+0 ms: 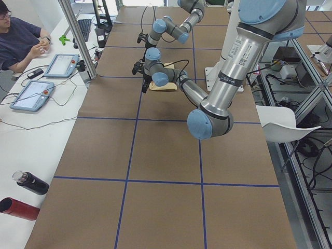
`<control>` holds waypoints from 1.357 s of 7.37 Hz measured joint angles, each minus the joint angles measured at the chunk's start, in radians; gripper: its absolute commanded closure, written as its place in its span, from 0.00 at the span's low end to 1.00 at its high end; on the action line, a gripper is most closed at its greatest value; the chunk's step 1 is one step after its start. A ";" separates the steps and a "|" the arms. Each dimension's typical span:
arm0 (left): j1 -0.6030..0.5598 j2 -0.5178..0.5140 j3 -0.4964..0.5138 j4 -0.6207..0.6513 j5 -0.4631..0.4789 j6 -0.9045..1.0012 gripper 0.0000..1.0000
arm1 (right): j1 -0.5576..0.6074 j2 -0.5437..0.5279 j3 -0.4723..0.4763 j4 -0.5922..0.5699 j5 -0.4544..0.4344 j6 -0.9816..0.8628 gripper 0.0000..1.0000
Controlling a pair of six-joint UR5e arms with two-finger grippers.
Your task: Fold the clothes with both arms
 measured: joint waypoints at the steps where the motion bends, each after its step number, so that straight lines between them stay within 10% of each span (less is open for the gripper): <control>1: 0.000 0.001 -0.004 0.001 -0.001 0.000 0.00 | 0.040 0.000 0.000 -0.004 0.094 -0.030 0.01; 4: -0.040 0.060 -0.114 0.067 -0.057 0.020 0.00 | 0.181 -0.036 0.058 -0.114 0.392 -0.182 0.01; 10: -0.371 0.283 -0.357 0.384 -0.105 0.645 0.00 | 0.552 -0.492 0.408 -0.297 0.640 -0.892 0.01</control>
